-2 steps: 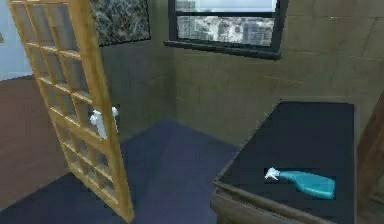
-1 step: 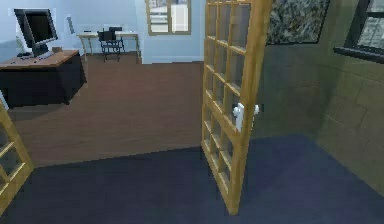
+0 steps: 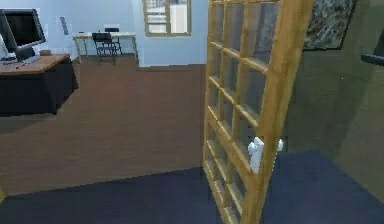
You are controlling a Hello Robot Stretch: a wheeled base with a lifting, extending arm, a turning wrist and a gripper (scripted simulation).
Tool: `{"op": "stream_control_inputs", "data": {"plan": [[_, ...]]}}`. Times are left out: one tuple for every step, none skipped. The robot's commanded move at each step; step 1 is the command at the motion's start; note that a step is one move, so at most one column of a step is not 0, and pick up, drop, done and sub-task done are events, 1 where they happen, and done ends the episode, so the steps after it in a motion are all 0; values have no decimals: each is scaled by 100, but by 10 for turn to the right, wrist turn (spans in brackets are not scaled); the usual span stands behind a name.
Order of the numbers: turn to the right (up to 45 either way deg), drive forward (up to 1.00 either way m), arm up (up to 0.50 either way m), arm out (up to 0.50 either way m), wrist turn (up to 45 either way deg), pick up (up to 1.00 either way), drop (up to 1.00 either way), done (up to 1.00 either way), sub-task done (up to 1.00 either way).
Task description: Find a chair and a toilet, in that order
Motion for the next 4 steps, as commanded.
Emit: {"op": "stream_control_inputs", "data": {"plan": [[-210,0,0,0,0,0,0,0,0],[0,100,0,0,0,0,0,0,0],[0,100,0,0,0,0,0,0,0],[-30,0,0,0,0,0,0,0,0]]}}
